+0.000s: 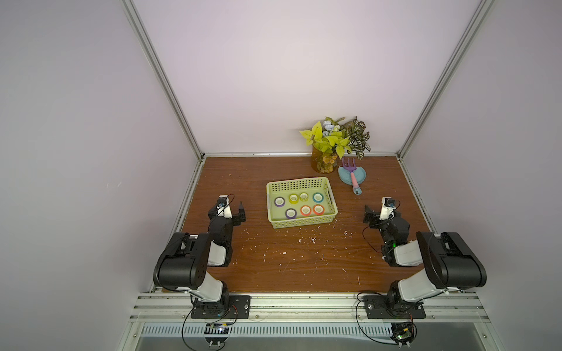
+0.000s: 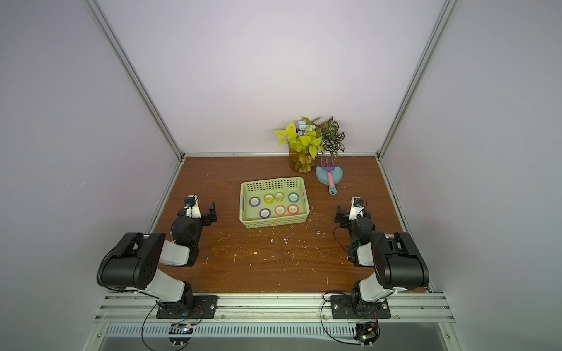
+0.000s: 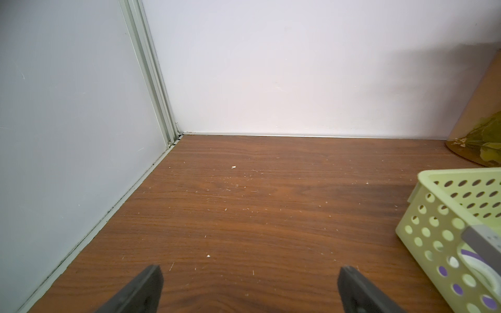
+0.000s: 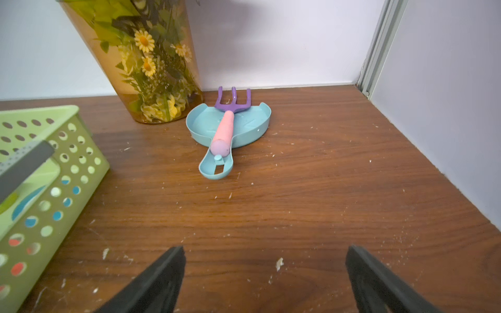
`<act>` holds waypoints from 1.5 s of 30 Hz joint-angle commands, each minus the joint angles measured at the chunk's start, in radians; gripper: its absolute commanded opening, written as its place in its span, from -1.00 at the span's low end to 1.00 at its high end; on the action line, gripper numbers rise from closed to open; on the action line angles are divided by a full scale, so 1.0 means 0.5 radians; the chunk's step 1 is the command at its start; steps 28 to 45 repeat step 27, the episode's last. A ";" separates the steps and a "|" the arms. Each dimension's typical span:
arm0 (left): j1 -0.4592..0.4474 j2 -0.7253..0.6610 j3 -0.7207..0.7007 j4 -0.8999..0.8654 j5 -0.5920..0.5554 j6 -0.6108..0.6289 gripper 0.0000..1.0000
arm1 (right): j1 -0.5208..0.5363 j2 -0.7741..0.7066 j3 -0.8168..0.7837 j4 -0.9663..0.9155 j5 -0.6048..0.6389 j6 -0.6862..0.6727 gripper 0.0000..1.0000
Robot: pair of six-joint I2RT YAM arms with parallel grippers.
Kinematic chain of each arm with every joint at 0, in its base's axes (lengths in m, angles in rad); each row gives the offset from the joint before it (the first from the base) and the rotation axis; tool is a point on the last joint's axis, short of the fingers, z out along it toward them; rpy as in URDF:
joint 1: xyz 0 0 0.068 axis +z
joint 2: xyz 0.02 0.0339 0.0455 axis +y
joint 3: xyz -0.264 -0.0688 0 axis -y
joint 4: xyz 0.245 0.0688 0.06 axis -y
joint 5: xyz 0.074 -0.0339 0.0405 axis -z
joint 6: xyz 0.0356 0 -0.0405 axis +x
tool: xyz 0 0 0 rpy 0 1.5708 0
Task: Put the transparent tape into the storage box
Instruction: Reset both arms
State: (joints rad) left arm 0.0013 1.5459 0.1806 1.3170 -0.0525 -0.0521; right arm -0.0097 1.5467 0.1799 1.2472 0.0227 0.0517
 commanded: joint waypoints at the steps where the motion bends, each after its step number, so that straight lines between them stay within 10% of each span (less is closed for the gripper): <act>1: 0.022 0.012 0.019 0.055 0.019 0.021 0.99 | 0.007 -0.016 0.027 0.221 0.032 -0.030 0.99; 45: 0.016 0.015 0.028 0.041 0.072 0.056 0.99 | 0.012 -0.025 0.018 0.231 0.039 -0.033 0.98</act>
